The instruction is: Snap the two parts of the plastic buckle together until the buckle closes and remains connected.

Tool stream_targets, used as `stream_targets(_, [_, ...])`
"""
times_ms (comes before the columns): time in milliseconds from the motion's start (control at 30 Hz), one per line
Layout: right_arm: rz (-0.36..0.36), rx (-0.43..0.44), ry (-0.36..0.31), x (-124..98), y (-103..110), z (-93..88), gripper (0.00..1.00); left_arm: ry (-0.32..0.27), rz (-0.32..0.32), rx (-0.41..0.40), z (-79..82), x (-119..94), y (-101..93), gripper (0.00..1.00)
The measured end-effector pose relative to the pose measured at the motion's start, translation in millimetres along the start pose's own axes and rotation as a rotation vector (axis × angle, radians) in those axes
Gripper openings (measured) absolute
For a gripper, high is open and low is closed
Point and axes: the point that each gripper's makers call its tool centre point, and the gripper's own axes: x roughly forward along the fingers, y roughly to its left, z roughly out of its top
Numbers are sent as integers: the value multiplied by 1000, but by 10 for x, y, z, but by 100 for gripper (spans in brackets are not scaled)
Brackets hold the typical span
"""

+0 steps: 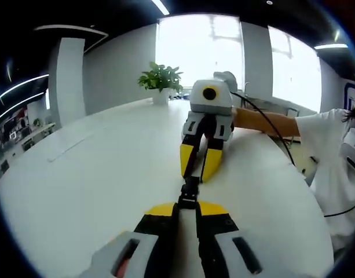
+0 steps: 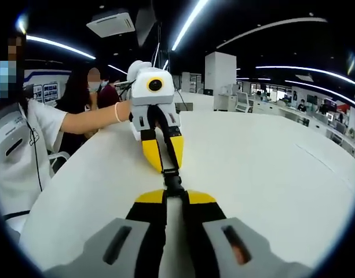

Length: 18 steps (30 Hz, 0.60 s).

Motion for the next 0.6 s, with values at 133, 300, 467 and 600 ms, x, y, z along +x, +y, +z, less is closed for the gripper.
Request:
stream_targets(133, [0, -1, 2, 1, -8, 4, 12, -1, -4, 2, -2, 3, -7, 12])
stream_targets(300, [-2, -3, 8, 18, -1, 17, 11, -11, -16, 1, 3, 12, -4, 12])
stream_targets(467, [-8, -1, 34, 49, 14, 33, 11, -4, -29, 7, 11, 15, 10, 11])
stream_targets(600, [-7, -2, 49, 45, 1, 29, 11, -3, -40, 10, 15, 16, 18, 10])
